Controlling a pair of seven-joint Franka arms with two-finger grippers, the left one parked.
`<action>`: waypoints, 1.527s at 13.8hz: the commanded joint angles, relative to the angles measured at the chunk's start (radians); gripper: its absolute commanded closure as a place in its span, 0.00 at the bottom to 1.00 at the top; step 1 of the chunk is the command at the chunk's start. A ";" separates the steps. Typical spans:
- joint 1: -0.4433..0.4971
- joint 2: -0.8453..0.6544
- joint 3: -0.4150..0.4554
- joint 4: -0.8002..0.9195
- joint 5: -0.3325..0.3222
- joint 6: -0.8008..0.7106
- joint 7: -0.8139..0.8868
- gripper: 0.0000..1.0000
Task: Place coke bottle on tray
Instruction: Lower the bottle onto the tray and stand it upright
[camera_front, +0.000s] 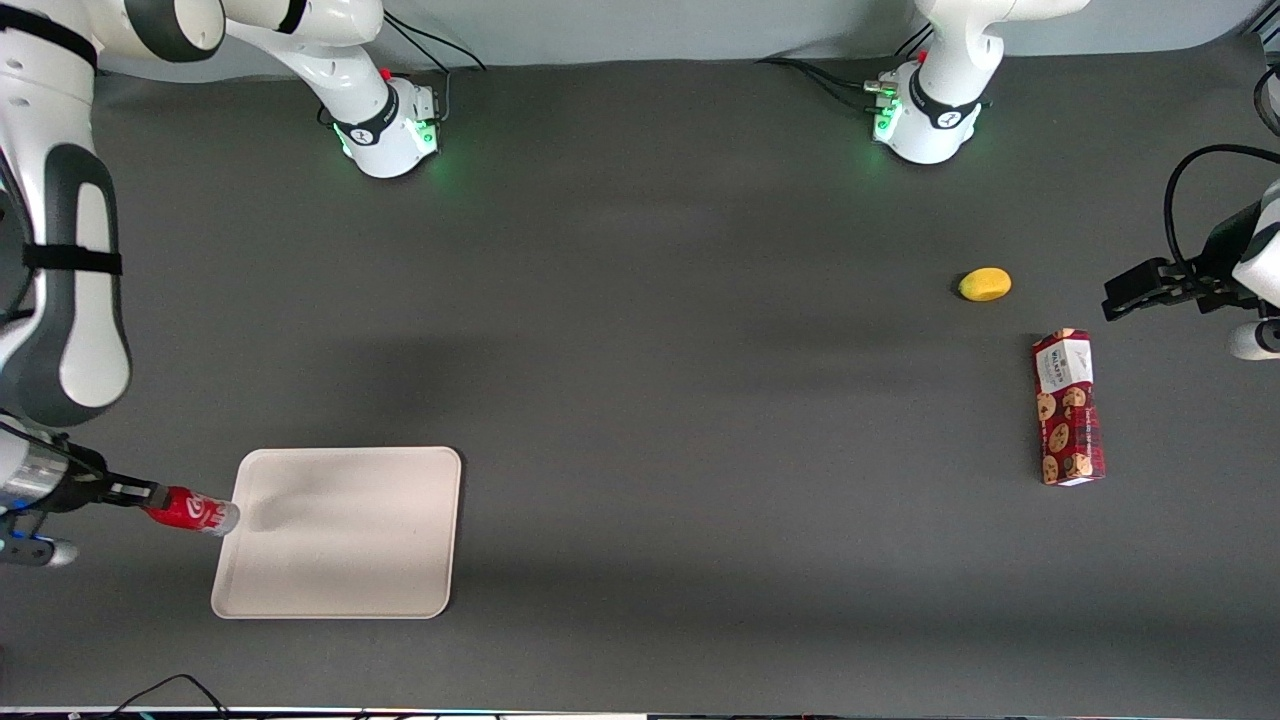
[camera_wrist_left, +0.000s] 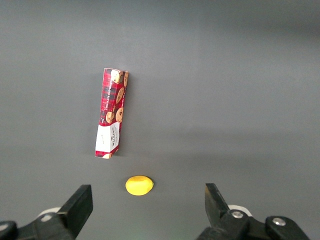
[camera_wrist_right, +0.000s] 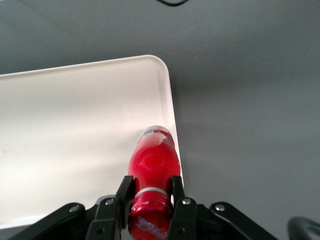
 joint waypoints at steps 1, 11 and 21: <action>0.005 0.039 0.000 0.051 0.021 0.011 -0.003 1.00; 0.005 0.077 0.011 0.020 0.036 0.077 -0.006 0.34; 0.050 -0.183 0.005 -0.102 0.021 -0.028 0.000 0.00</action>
